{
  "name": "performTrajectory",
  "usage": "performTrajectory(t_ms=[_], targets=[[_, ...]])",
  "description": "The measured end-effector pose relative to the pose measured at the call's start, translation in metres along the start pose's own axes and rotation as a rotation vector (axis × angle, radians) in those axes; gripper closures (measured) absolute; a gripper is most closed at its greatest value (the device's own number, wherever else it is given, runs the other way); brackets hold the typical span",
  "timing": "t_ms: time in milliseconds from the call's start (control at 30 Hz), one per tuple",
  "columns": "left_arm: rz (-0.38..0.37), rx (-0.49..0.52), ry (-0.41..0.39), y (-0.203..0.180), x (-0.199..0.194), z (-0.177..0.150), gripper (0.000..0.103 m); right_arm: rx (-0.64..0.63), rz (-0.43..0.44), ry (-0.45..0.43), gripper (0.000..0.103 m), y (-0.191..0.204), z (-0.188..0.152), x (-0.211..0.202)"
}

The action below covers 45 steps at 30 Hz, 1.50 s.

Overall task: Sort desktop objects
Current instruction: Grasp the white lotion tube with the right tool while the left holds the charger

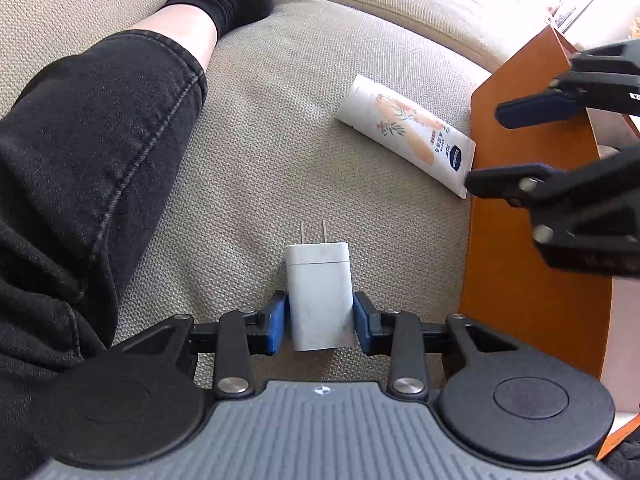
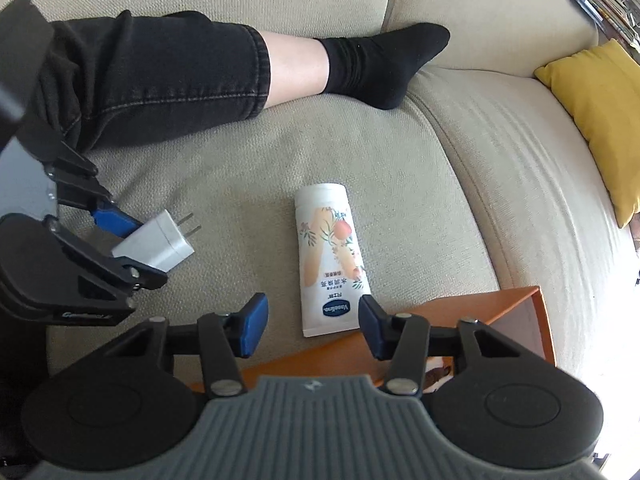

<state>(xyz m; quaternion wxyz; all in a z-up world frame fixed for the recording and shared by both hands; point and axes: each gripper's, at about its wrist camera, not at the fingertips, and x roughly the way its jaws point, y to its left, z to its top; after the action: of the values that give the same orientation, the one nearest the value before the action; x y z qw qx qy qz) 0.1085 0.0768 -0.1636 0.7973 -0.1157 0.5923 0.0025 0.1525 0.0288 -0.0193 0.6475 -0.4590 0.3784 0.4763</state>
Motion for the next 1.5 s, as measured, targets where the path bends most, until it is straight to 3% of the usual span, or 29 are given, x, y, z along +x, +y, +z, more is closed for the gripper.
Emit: performTrajectory(t_ms=[233, 300, 367, 733, 967, 1000, 1033, 1233, 1367, 1500], targets=[[-0.035, -0.044, -0.079, 0.017, -0.014, 0.014, 0.064, -0.066, 0.02, 0.156, 0.051, 0.005, 0.023, 0.046], [-0.047, -0.055, -0.093, 0.021, -0.014, 0.018, 0.064, -0.072, 0.027, 0.192, 0.059, 0.005, 0.029, 0.053], [-0.062, -0.062, -0.096, 0.025, -0.014, 0.02, 0.064, -0.086, 0.014, 0.216, 0.059, 0.007, 0.034, 0.058], [-0.114, -0.093, -0.103, 0.039, -0.006, 0.012, 0.064, -0.126, -0.049, 0.334, 0.049, 0.013, 0.052, 0.081], [-0.132, -0.099, -0.11, 0.039, -0.008, 0.007, 0.064, -0.129, -0.07, 0.327, 0.05, 0.014, 0.046, 0.081], [-0.134, -0.097, -0.114, 0.038, -0.009, 0.006, 0.064, -0.115, -0.068, 0.322, 0.052, 0.011, 0.045, 0.08], [-0.137, -0.096, -0.117, 0.038, -0.011, 0.005, 0.064, -0.098, -0.076, 0.315, 0.061, 0.007, 0.045, 0.077], [-0.143, -0.098, -0.123, 0.039, -0.014, 0.0, 0.064, -0.085, -0.078, 0.278, 0.062, 0.006, 0.038, 0.066], [-0.142, -0.099, -0.124, 0.04, -0.014, -0.002, 0.064, -0.058, -0.075, 0.231, 0.083, 0.003, 0.038, 0.045], [-0.149, -0.091, -0.131, 0.04, -0.018, -0.001, 0.064, -0.028, -0.033, 0.182, 0.086, 0.001, 0.038, 0.019]])
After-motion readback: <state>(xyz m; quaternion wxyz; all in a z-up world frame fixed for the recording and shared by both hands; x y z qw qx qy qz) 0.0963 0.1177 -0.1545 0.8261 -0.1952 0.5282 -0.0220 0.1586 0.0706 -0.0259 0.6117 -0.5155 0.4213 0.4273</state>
